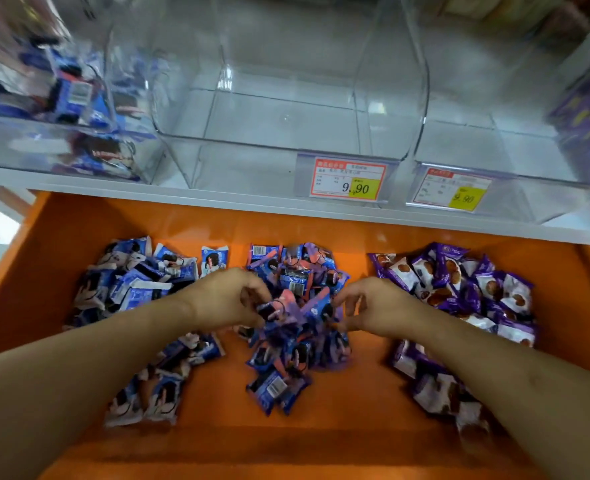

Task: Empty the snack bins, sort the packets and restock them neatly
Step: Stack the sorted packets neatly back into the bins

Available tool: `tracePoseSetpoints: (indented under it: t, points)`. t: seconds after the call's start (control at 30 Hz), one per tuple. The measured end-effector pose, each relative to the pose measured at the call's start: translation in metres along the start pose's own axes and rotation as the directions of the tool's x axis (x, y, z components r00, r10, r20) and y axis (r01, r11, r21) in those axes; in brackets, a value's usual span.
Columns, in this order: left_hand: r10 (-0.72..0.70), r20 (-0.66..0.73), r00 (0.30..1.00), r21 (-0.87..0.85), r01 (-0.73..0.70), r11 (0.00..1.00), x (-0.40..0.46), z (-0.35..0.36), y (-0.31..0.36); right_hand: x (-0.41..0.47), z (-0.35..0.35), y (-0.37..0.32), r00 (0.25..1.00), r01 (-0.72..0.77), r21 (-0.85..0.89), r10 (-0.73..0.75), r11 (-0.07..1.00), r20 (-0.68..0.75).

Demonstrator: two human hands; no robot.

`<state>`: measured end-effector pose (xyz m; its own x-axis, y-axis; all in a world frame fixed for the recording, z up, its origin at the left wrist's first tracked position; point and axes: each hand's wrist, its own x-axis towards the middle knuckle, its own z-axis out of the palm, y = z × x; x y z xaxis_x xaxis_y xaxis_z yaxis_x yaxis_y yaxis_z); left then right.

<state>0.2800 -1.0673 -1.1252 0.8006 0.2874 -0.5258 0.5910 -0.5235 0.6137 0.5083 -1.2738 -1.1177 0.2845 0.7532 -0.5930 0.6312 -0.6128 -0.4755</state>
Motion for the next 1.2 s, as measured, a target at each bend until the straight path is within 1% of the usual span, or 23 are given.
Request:
tracePoseSetpoints:
  t: [0.07, 0.17, 0.3, 0.4, 0.5, 0.6, 0.7, 0.77, 0.87, 0.93, 1.0, 1.07, 1.1, 1.13, 1.2]
  points:
    - [0.009, 0.015, 1.0, -0.006, -0.009, 1.0, -0.009, -0.001, 0.008, -0.007, -0.003, -0.002, 1.0, -0.024, -0.004, 0.024, 1.0, 0.009]
    - [0.011, 0.051, 0.999, 0.041, -0.013, 0.999, -0.026, -0.01, 0.017, -0.02, -0.008, -0.002, 0.998, -0.033, -0.104, 0.039, 0.994, 0.054]
    - [0.007, 0.029, 1.0, 0.07, -0.009, 0.997, -0.054, -0.037, 0.026, -0.038, -0.018, -0.012, 0.998, -0.039, -0.147, 0.044, 0.988, 0.033]
    - [0.044, -0.041, 0.998, 0.1, -0.039, 0.994, -0.079, -0.069, 0.035, -0.057, -0.026, -0.035, 1.0, -0.004, -0.165, 0.005, 0.986, 0.006]
    - [0.08, -0.167, 0.983, 0.057, -0.071, 0.996, -0.108, -0.103, 0.048, -0.077, -0.035, -0.07, 0.998, 0.048, -0.111, -0.054, 0.993, -0.043]
    - [0.121, -0.302, 0.946, -0.005, -0.128, 0.992, -0.138, -0.135, 0.055, -0.093, -0.043, -0.111, 0.982, 0.142, -0.07, -0.15, 0.987, -0.119]
    - [0.147, -0.413, 0.899, 0.047, -0.14, 0.989, -0.162, -0.162, 0.045, -0.105, -0.055, -0.154, 0.949, 0.244, -0.039, -0.247, 0.969, -0.198]
    - [0.145, -0.5, 0.854, 0.052, -0.138, 0.989, -0.175, -0.177, 0.032, -0.108, -0.063, -0.189, 0.923, 0.309, -0.024, -0.306, 0.951, -0.235]
    - [0.118, -0.619, 0.776, 0.08, -0.087, 0.993, -0.188, -0.194, 0.006, -0.106, -0.076, -0.247, 0.872, 0.415, 0.007, -0.395, 0.91, -0.288]
    - [0.094, -0.665, 0.741, 0.105, -0.032, 0.994, -0.192, -0.203, -0.014, -0.099, -0.085, -0.288, 0.833, 0.479, 0.021, -0.447, 0.878, -0.327]
    - [0.118, -0.704, 0.7, 0.153, -0.012, 0.988, -0.196, -0.213, -0.032, -0.083, -0.093, -0.33, 0.789, 0.533, 0.021, -0.487, 0.846, -0.374]
    - [0.11, -0.746, 0.656, 0.167, 0.025, 0.986, -0.2, -0.224, -0.046, -0.056, -0.102, -0.369, 0.752, 0.561, 0.0, -0.51, 0.828, -0.418]
    - [0.088, -0.759, 0.645, 0.157, 0.05, 0.986, -0.202, -0.229, -0.052, -0.038, -0.106, -0.387, 0.747, 0.565, -0.013, -0.518, 0.825, -0.418]
    - [0.062, -0.757, 0.65, 0.147, 0.077, 0.986, -0.205, -0.233, -0.06, -0.019, -0.109, -0.405, 0.75, 0.56, -0.042, -0.527, 0.828, -0.4]
    - [0.032, -0.731, 0.681, 0.15, 0.115, 0.982, -0.207, -0.237, -0.073, 0.026, -0.115, -0.434, 0.777, 0.508, -0.171, -0.535, 0.844, -0.333]
